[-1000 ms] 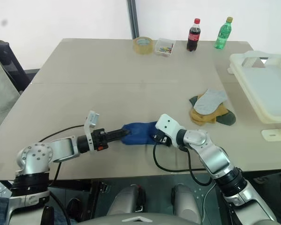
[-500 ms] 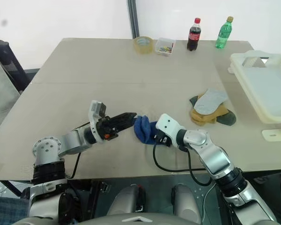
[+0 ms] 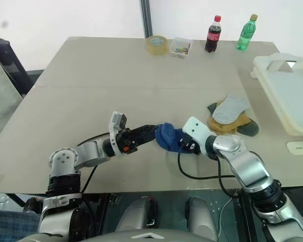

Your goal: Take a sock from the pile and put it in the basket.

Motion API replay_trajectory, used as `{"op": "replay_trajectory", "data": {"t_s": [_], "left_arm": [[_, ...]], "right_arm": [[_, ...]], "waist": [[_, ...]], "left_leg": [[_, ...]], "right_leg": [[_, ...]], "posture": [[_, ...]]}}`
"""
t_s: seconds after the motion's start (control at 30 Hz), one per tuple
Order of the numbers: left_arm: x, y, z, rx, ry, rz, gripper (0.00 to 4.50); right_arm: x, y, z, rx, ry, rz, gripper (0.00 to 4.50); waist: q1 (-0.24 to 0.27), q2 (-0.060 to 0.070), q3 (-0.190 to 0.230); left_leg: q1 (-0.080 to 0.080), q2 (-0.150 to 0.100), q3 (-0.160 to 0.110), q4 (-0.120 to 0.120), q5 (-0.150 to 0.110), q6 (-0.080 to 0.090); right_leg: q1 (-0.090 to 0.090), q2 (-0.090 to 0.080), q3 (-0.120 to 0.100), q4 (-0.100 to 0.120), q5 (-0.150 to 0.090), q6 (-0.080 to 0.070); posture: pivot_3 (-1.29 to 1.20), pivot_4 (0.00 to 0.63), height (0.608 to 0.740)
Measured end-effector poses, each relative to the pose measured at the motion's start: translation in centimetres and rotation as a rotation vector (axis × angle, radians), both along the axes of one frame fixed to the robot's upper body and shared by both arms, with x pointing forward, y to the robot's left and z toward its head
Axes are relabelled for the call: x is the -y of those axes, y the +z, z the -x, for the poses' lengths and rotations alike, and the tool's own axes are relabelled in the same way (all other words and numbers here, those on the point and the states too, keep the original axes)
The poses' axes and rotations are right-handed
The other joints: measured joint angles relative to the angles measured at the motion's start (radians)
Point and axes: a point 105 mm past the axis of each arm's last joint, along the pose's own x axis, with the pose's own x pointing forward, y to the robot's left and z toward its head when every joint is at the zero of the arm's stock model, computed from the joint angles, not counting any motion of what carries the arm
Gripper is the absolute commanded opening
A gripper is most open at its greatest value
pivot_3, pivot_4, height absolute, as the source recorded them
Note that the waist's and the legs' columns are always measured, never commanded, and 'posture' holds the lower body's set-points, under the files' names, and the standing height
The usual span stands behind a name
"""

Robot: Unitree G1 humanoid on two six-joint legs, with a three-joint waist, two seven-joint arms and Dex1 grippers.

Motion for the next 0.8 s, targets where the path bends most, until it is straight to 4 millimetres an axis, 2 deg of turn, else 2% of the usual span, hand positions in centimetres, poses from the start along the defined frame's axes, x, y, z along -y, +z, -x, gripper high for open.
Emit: {"op": "replay_trajectory", "data": {"t_s": [0.2,0.3,0.33,0.37,0.43,0.47,0.6,0.8], "left_arm": [[0.6,-0.2,-0.7,0.01,0.01,0.013,2.93],[1.0,-0.4,-0.8,0.008,0.0,0.02,2.93],[1.2,-0.4,-0.9,0.009,-0.003,0.02,3.19],[1.5,-0.3,-0.9,0.014,-0.01,0.029,3.19],[2.2,0.0,-0.8,0.024,-0.032,0.046,3.19],[2.4,0.2,-0.8,0.031,-0.04,0.059,3.19],[2.9,0.8,-0.9,0.04,-0.059,0.085,3.19],[4.5,0.1,-0.9,0.004,-0.108,0.086,3.19]], "right_arm": [[2.5,2.7,1.7,-0.033,-0.045,-0.006,2.59],[3.9,3.3,2.2,-0.05,-0.097,-0.024,2.59],[4.3,3.4,2.3,-0.063,-0.12,-0.044,3.07],[4.6,3.4,2.4,-0.074,-0.135,-0.054,3.35],[5.2,3.3,2.6,-0.093,-0.168,-0.062,4.3],[5.7,3.2,2.6,-0.098,-0.196,-0.056,4.47],[7.4,2.8,2.6,-0.109,-0.29,-0.041,4.47],[5.3,4.4,2.2,-0.136,-0.346,-0.333,4.47]], "waist": [[0.01,0.0,0.001],[0.014,0.0,0.001],[0.014,0.0,0.001],[0.013,0.0,0.001],[0.013,-0.001,0.001],[0.013,0.0,0.001],[0.012,-0.001,0.001],[0.011,0.0,0.001]], "left_leg": [[-0.002,0.0,0.0,0.0,-0.002,0.003],[-0.002,0.0,-0.001,0.0,-0.002,0.003],[-0.002,0.0,-0.001,0.0,-0.002,0.003],[-0.002,0.0,-0.001,0.001,-0.002,0.003],[-0.003,0.0,-0.001,0.001,-0.002,0.003],[-0.003,0.0,-0.001,0.001,-0.002,0.003],[-0.003,-0.001,-0.001,0.001,-0.002,0.003],[-0.004,-0.001,-0.002,0.001,-0.002,0.003]], "right_leg": [[-0.002,0.002,0.0,-0.001,0.0,0.0],[-0.002,0.002,0.0,-0.001,0.0,0.0],[-0.002,0.002,0.0,-0.001,0.0,0.0],[-0.002,0.002,0.0,-0.001,0.0,0.0],[-0.002,0.002,0.0,-0.001,0.0,0.0],[-0.002,0.002,0.0,-0.001,0.0,0.0],[-0.002,0.003,0.0,-0.001,0.0,0.0],[-0.002,0.005,0.0,0.0,0.0,0.001]], "posture": [[0.0,0.15,0.74],[0.0,0.15,0.74],[0.0,0.15,0.74],[0.0,0.15,0.74],[0.0,0.15,0.74],[0.0,0.15,0.74],[0.0,0.15,0.74],[0.0,0.15,0.74]]}}
